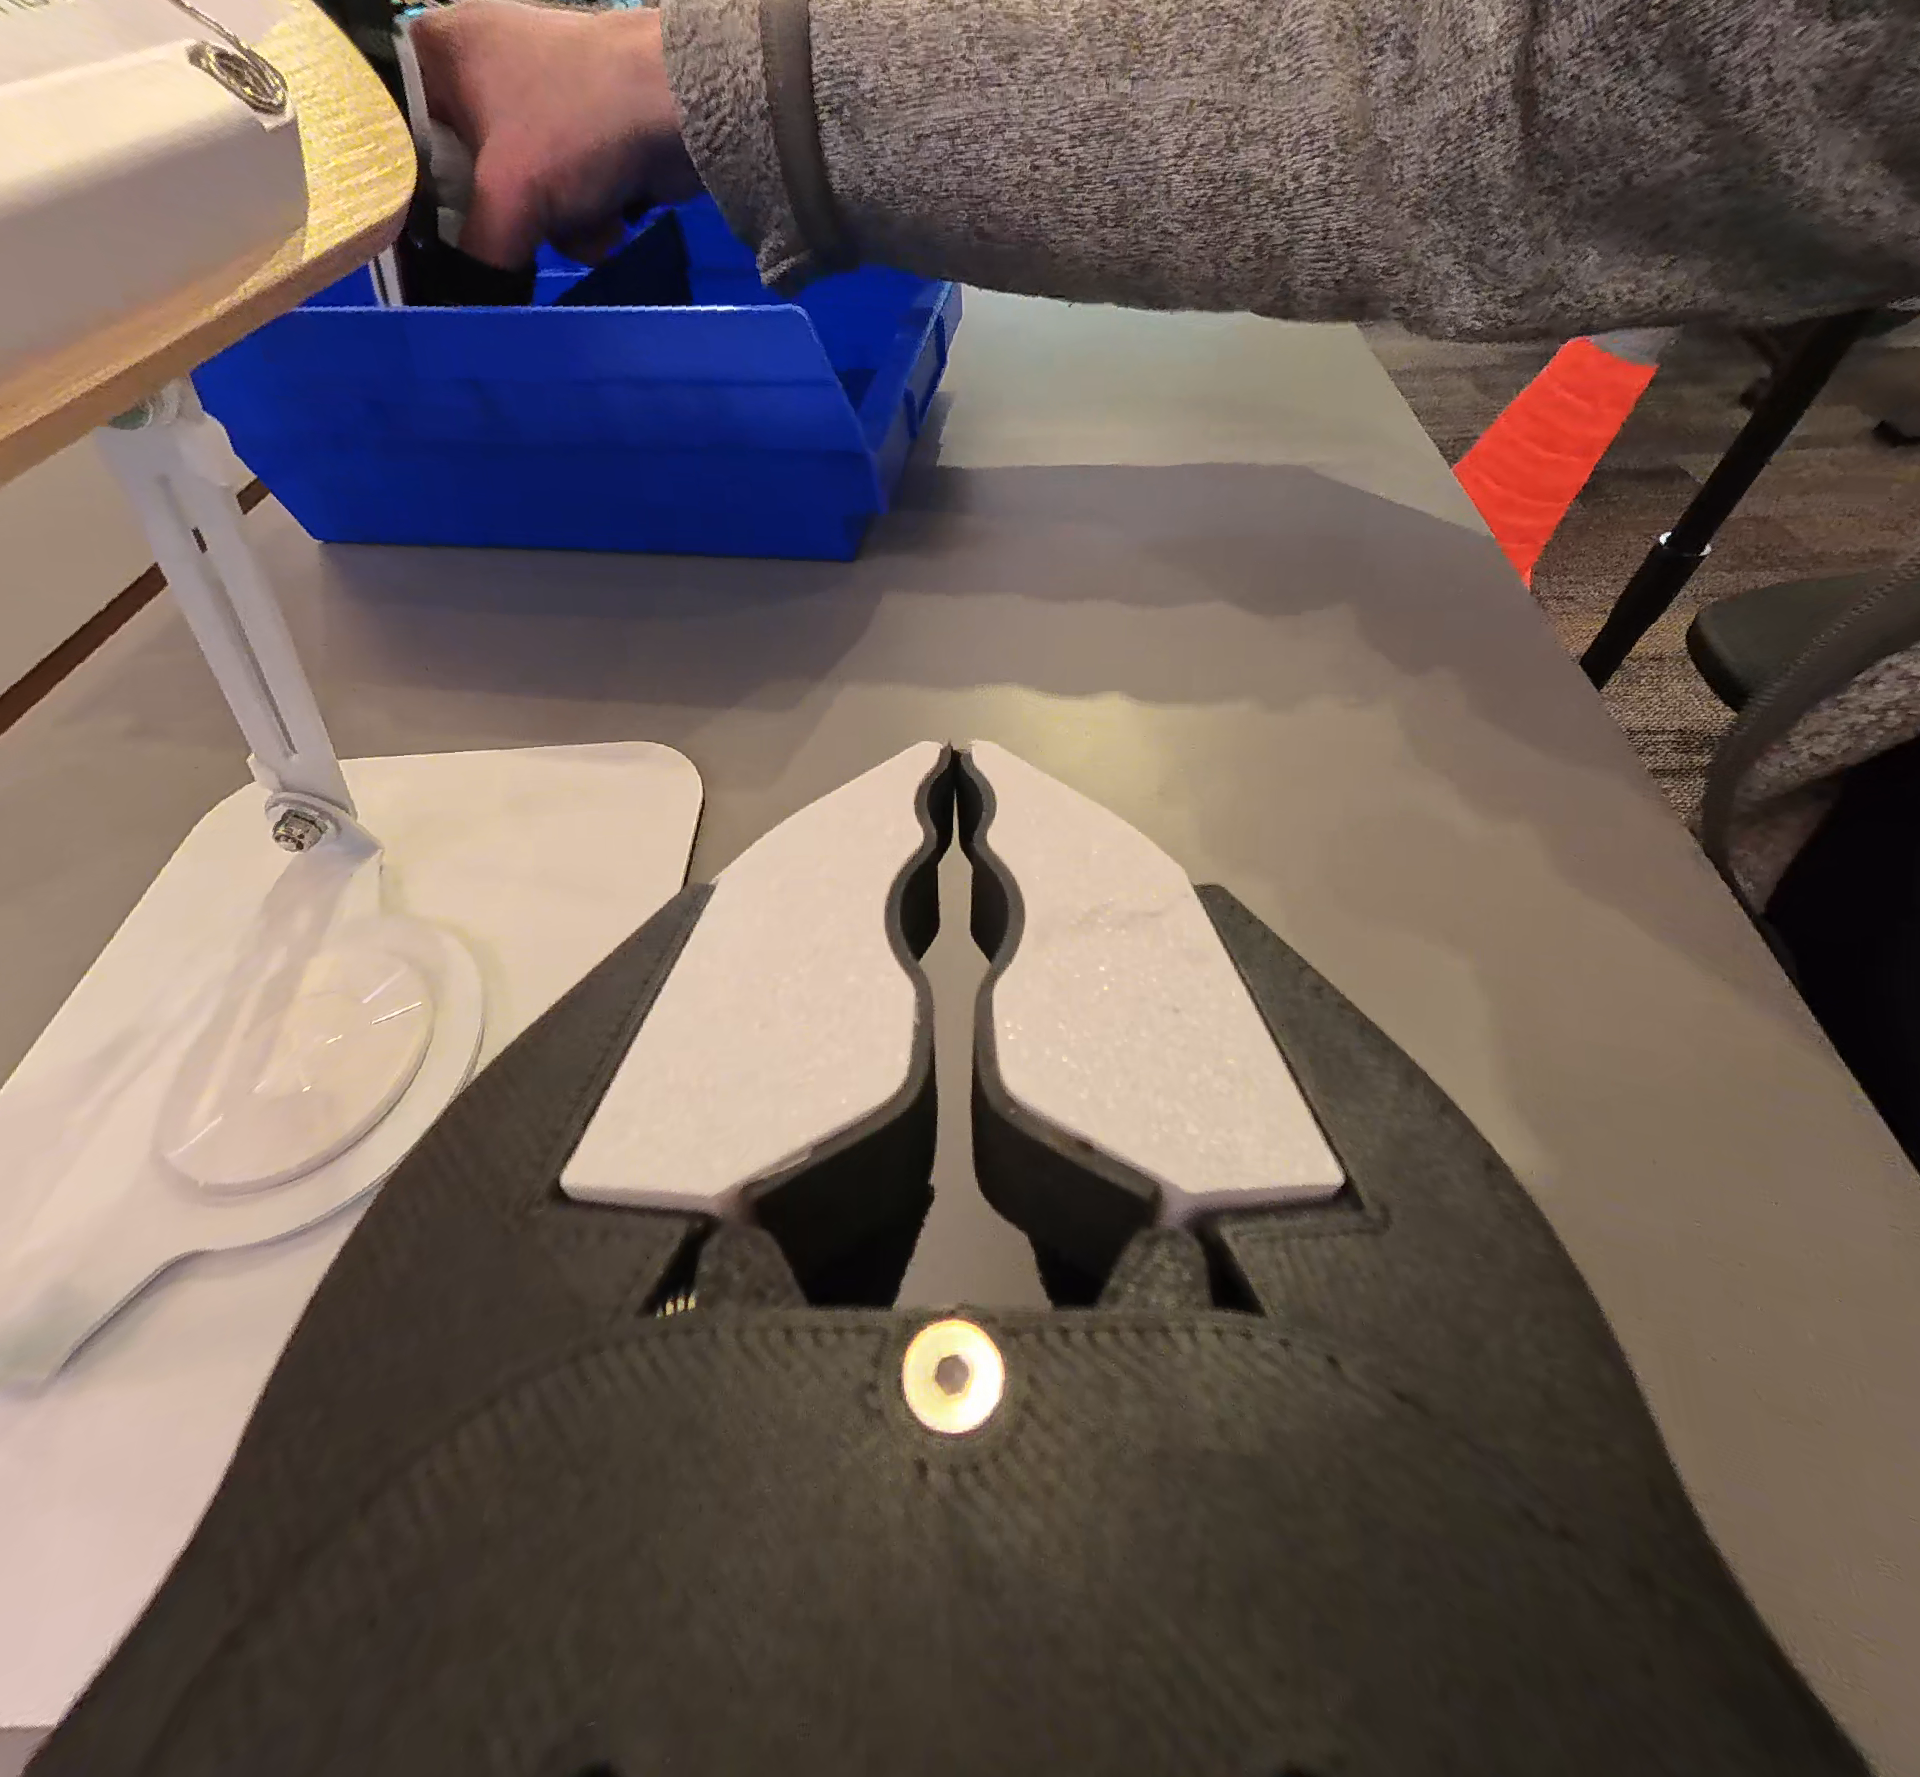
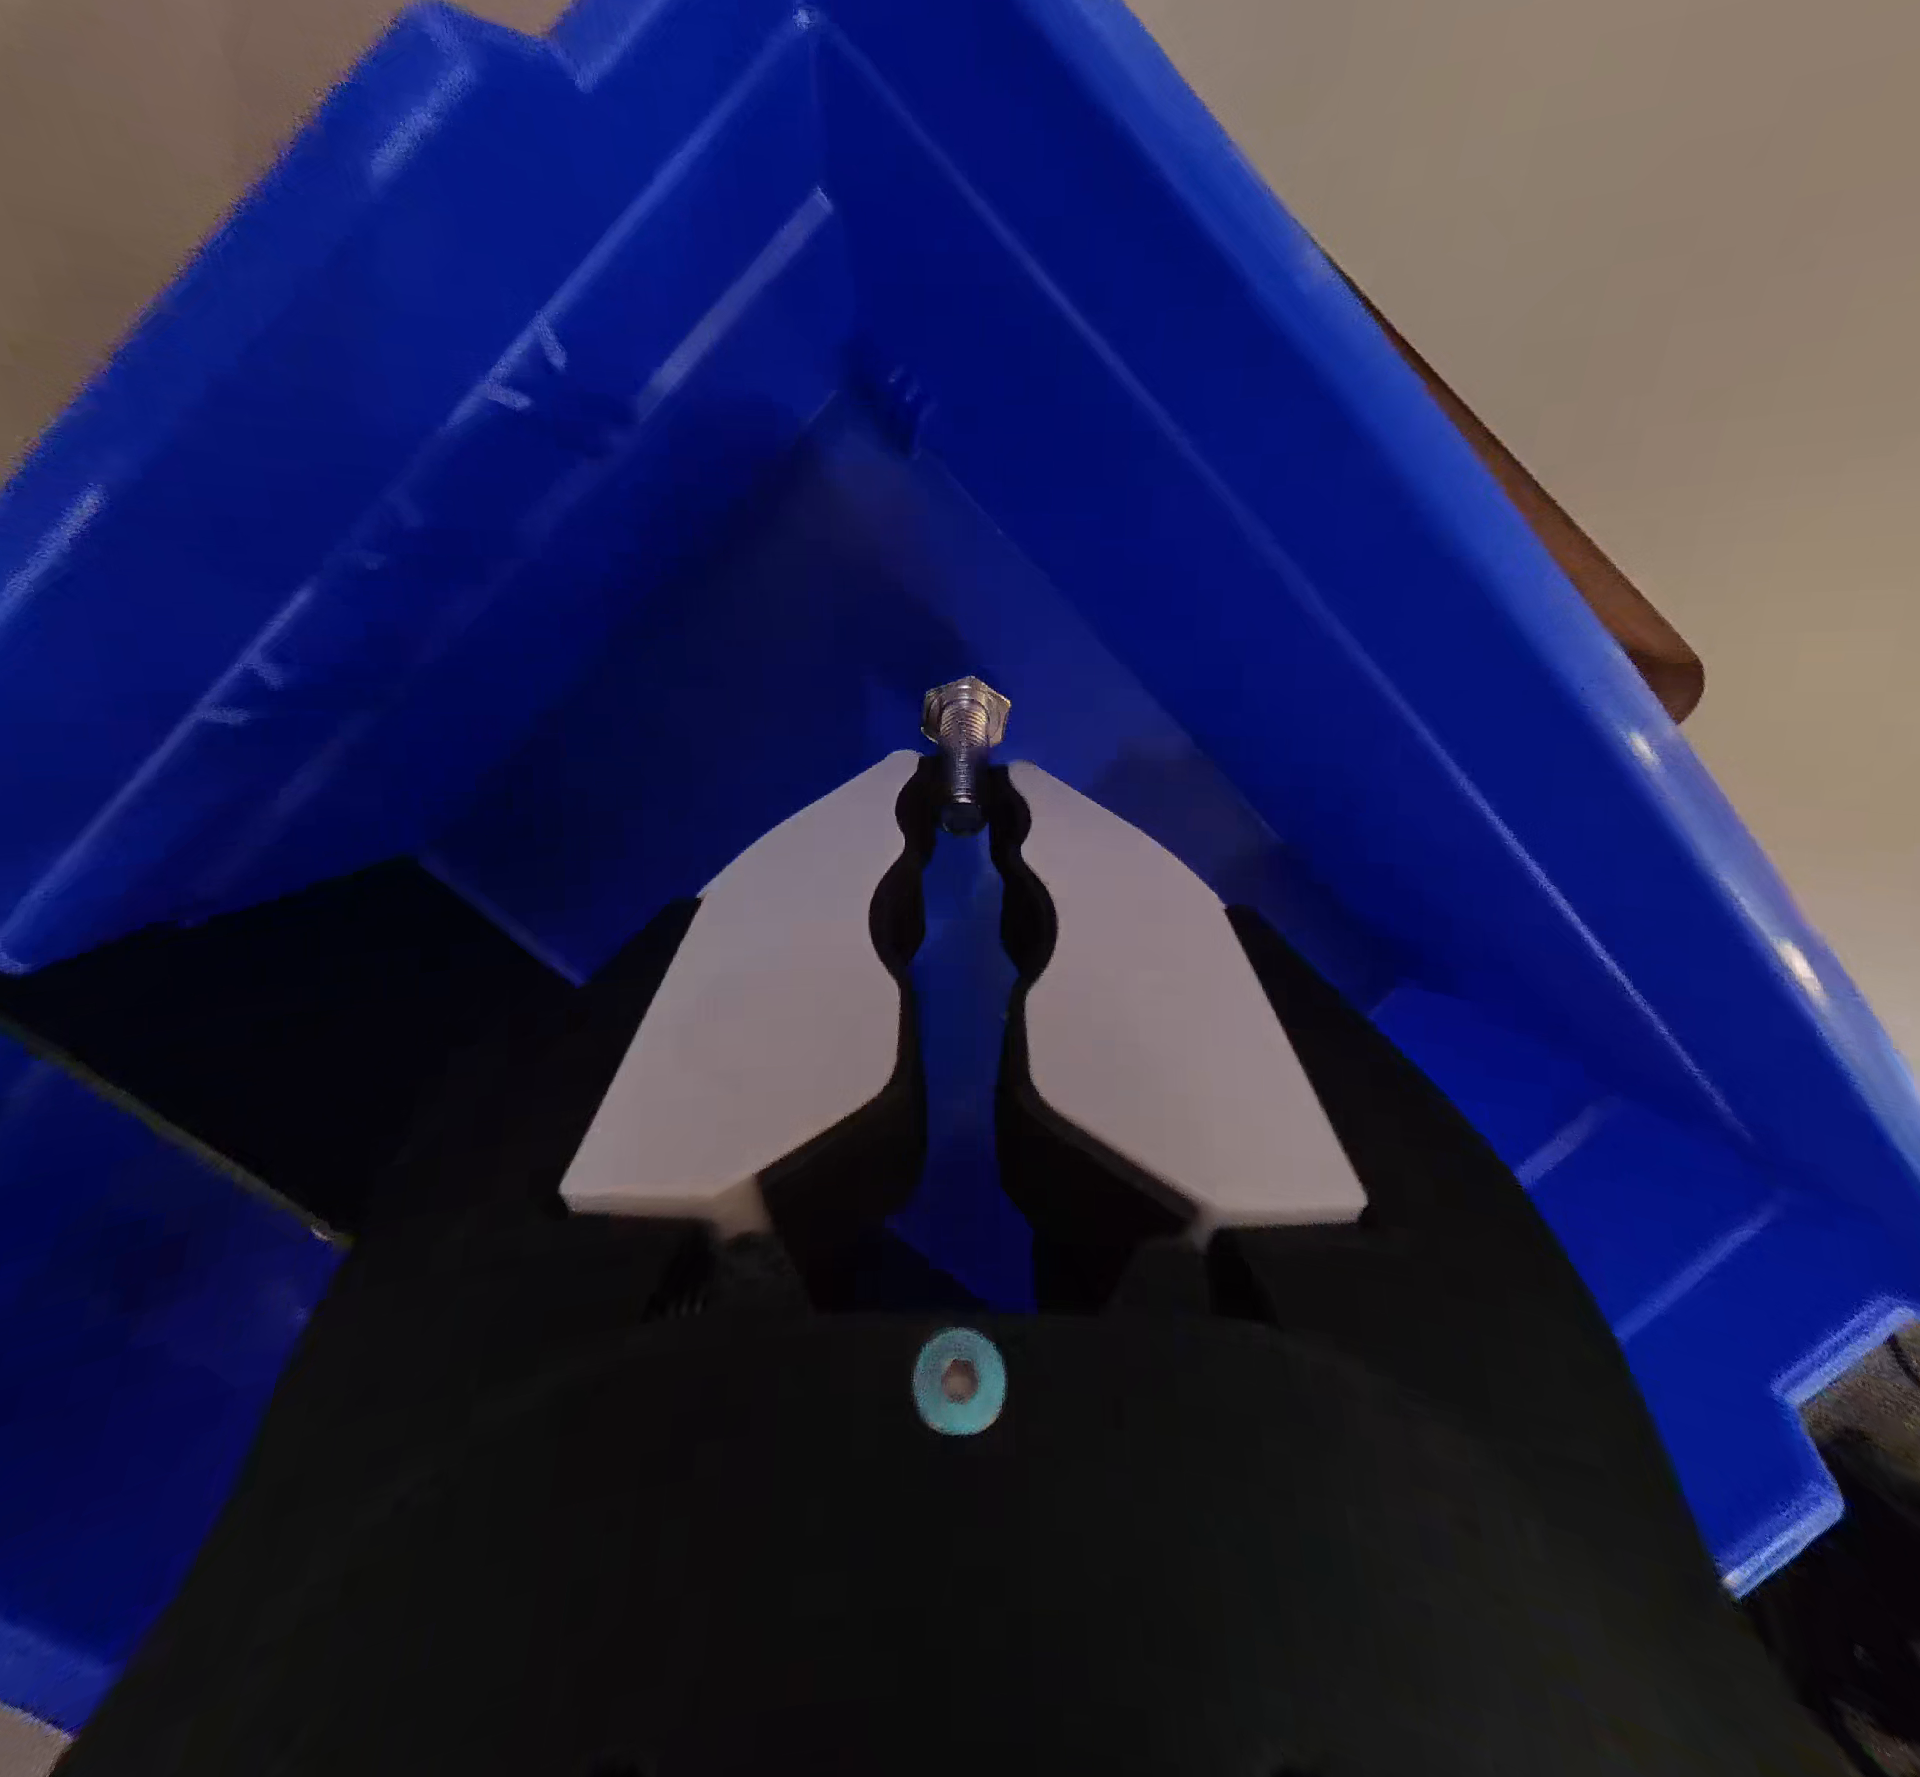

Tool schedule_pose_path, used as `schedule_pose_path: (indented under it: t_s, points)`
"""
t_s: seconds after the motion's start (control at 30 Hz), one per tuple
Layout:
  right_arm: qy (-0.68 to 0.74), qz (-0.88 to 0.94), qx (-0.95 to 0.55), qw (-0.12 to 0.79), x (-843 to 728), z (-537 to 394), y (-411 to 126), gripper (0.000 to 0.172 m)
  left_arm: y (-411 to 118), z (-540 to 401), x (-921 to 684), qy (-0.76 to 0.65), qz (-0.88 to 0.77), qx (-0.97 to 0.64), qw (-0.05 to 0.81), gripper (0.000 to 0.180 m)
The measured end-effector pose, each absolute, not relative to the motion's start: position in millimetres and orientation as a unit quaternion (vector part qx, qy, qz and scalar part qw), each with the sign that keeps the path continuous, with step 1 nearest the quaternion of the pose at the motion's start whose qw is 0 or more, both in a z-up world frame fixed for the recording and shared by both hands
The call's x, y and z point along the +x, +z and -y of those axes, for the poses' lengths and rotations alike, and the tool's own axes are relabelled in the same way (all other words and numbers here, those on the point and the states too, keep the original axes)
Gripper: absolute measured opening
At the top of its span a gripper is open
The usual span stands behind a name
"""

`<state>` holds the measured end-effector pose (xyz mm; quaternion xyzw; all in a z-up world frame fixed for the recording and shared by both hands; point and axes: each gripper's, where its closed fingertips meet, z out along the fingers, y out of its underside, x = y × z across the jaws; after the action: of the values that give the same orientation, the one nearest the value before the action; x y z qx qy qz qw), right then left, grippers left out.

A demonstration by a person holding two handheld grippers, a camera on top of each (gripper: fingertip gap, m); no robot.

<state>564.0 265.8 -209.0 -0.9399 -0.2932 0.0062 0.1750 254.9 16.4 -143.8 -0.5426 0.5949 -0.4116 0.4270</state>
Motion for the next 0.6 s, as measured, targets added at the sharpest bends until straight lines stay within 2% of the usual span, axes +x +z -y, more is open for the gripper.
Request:
schedule_pose_path:
  t_s: [0.17, 0.27, 0.37, 0.6]
  points:
    - [-0.014, 0.311, -0.945, 0.101, 578.6, -249.9, -214.9, 0.011, -145.3, -15.9, 256.5, -0.413, -0.597, -0.543, 0.423, 0.0]
    - [-0.012, 0.312, -0.946, 0.086, 581.0, -240.8, -212.7, 0.028, -144.4, -15.9, 256.3, -0.412, -0.596, -0.543, 0.424, 0.0]
    - [-0.037, 0.309, -0.944, 0.114, 588.9, -239.3, -194.9, 0.037, -144.2, -15.8, 256.1, -0.412, -0.596, -0.543, 0.424, 0.0]
    - [-0.03, 0.313, -0.906, 0.285, 559.6, -214.0, -115.4, 0.022, -141.6, -15.9, 254.2, -0.415, -0.593, -0.541, 0.428, 0.0]
